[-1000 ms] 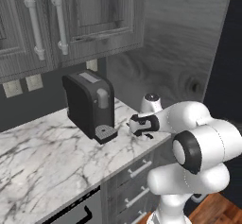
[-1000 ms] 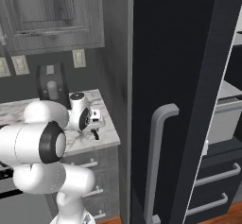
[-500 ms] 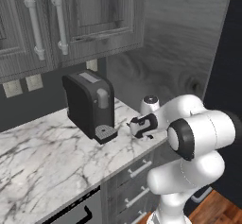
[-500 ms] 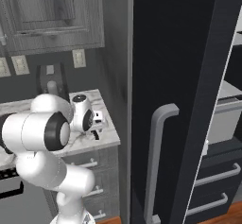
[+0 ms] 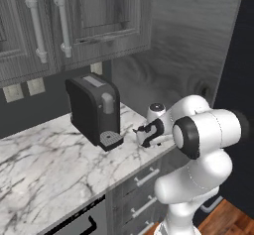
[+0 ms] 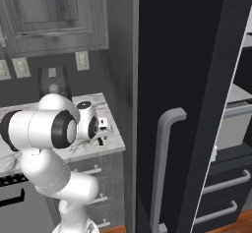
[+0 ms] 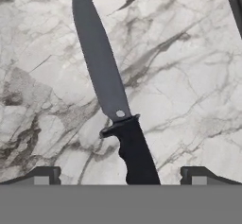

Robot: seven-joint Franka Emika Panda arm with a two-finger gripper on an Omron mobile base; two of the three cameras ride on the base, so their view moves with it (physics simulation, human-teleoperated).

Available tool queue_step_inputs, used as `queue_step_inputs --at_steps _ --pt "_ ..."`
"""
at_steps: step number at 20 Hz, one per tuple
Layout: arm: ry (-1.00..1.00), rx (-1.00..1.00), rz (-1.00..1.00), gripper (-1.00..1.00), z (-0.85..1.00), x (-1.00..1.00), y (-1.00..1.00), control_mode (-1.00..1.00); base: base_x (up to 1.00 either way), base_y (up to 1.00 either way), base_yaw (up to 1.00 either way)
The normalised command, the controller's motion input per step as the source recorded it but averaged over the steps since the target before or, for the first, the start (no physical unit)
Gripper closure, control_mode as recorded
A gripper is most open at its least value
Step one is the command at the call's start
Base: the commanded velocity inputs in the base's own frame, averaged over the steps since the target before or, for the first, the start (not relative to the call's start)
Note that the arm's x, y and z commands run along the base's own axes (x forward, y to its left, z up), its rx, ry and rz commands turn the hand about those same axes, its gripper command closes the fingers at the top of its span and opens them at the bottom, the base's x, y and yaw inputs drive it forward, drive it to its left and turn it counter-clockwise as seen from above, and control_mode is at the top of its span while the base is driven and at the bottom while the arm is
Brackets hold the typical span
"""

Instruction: Retrieve the butter from the fridge and place it on a plate on the dining table. Then retrieve the butter knife by the fridge and place it near the plate.

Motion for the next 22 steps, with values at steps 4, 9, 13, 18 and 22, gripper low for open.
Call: queue_step_inputs --at_steps 4,9,13,18,22 --pt "0.03 0.00 0.00 -1.00 -0.17 0.24 -0.12 -1.00 0.00 0.00 0.00" --pt "0.02 0.00 0.00 -1.00 -0.29 0.11 -0.02 -1.00 0.00 0.00 0.00" --pt "-0.01 0.00 0.00 -1.00 -0.24 0.01 -0.01 -1.00 0.00 0.00 0.00" --pt "-0.02 0.02 0.00 -1.00 -0.32 0.00 -0.07 -1.00 0.00 0.00 0.00" --pt "0.00 0.04 0.00 1.00 -0.31 0.00 0.00 -1.00 0.00 0.00 0.00"
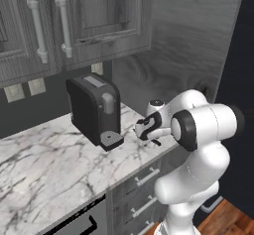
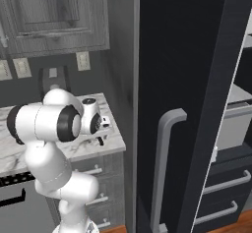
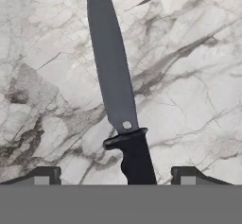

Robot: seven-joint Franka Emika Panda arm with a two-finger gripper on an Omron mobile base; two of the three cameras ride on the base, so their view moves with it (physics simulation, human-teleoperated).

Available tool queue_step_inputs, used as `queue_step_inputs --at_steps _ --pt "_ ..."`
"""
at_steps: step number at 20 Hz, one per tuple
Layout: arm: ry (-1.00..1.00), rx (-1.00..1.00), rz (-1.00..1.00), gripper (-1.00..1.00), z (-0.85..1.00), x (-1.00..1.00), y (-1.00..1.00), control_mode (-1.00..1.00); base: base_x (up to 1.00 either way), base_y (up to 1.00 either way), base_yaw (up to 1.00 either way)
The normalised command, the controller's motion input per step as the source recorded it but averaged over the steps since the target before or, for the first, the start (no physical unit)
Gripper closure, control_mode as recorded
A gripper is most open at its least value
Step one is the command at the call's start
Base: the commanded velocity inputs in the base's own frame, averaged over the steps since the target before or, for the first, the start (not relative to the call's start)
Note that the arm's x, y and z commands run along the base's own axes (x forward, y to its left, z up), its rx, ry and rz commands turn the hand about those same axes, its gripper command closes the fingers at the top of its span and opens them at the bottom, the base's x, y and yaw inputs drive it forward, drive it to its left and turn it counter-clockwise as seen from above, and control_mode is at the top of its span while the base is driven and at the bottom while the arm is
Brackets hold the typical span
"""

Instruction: Retrieve the butter from the fridge and place it on a plate on the dining table. Then retrieve the butter knife by the fridge and place it near the plate.

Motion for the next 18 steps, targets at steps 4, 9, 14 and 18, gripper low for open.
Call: queue_step_inputs --at_steps 4,9,14,18 --pt "0.00 0.04 0.00 1.00 -0.32 0.00 0.00 -1.00 0.00 0.00 0.00" --pt "-0.01 0.01 0.00 1.00 -0.23 -0.02 0.07 -1.00 0.00 0.00 0.00" --pt "-0.09 0.00 0.00 1.00 -0.16 -0.04 0.34 -1.00 0.00 0.00 0.00" --pt "-0.03 0.00 -0.01 1.00 -0.05 -0.03 0.15 -1.00 0.00 0.00 0.00"
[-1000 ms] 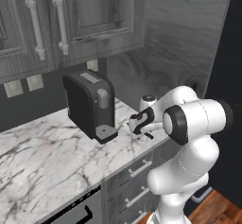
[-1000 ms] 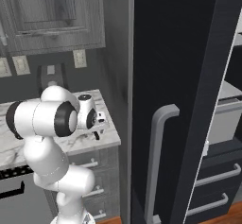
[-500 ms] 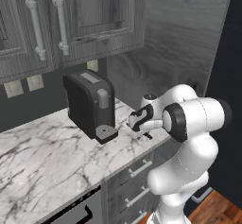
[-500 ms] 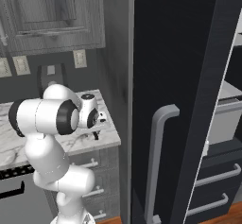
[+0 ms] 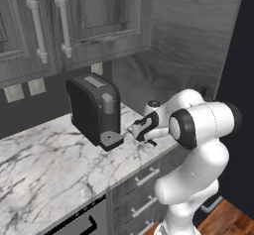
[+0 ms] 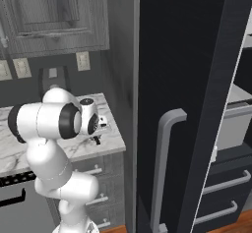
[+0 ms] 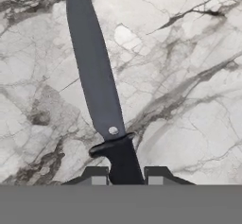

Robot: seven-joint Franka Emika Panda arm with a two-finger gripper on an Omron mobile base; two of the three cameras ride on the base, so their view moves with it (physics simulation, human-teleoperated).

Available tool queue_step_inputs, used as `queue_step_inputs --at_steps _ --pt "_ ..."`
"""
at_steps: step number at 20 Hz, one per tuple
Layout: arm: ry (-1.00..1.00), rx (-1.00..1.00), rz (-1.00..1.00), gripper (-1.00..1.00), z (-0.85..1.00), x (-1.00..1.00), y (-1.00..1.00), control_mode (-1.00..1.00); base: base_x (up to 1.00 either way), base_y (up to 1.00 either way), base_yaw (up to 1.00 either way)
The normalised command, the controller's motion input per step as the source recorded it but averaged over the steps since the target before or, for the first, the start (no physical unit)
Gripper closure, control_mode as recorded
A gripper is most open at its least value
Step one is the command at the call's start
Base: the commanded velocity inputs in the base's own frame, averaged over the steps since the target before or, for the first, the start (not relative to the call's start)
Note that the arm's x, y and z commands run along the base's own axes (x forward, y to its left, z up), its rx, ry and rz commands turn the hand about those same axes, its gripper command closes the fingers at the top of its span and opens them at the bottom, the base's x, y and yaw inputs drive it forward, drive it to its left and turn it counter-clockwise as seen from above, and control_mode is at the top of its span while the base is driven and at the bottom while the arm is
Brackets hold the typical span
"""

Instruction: Retrieve the butter from the fridge and place it on a plate on the dining table. Then retrieve the butter knife by the fridge and place it near the plate.

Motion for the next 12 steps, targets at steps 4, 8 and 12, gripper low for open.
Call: queue_step_inputs --at_steps 4,8,12 --pt "0.01 0.00 -0.14 1.00 0.21 -0.10 0.00 -1.00 0.00 0.00 0.00" --pt "0.02 0.01 -0.17 1.00 0.27 -0.62 -0.09 -1.00 0.00 0.00 0.00" --pt "0.00 0.06 -0.13 1.00 0.51 -0.71 -0.01 -1.00 0.00 0.00 0.00"
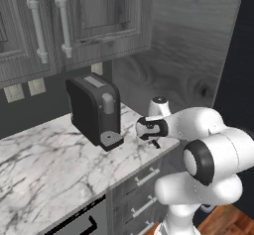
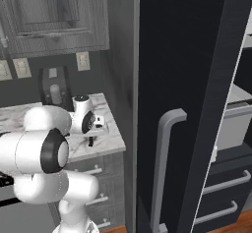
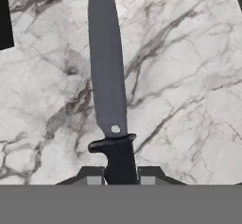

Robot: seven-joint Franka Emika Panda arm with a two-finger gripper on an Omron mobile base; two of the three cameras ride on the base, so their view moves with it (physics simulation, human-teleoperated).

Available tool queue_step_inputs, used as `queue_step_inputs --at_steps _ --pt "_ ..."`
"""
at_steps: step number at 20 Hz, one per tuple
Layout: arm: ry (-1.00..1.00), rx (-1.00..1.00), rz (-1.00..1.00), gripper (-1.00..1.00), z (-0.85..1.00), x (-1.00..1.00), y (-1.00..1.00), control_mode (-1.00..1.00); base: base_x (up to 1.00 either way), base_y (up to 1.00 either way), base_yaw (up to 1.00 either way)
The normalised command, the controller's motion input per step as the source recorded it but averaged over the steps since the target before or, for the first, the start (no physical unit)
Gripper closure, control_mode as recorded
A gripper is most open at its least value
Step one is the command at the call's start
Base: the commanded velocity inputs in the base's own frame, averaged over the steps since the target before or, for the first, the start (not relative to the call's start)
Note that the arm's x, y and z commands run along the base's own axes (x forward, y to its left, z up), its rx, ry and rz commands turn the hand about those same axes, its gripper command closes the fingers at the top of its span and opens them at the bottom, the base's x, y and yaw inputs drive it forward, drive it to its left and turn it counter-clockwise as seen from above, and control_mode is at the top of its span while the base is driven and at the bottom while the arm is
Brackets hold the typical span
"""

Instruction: Retrieve the butter from the fridge and place it on a plate on the dining table. Then retrieve the butter knife by the fridge and place it near the plate.

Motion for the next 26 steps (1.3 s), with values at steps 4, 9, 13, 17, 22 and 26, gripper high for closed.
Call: queue_step_inputs --at_steps 4,9,13,17,22,26 --pt "0.00 0.04 -0.11 1.00 0.88 -0.74 0.00 -1.00 0.00 0.00 0.00" --pt "0.00 0.02 -0.09 1.00 0.67 -0.97 0.00 -1.00 0.00 0.00 0.00" --pt "0.00 0.00 -0.12 1.00 0.91 -0.95 0.00 -1.00 0.00 0.00 0.00" --pt "0.01 0.00 -0.11 1.00 1.00 -0.96 0.00 -1.00 0.00 0.00 0.00" --pt "0.00 0.01 -0.04 1.00 0.77 -0.86 0.00 -1.00 0.00 0.00 0.00" --pt "0.01 0.00 0.00 1.00 0.46 -0.28 0.00 -1.00 0.00 0.00 0.00"
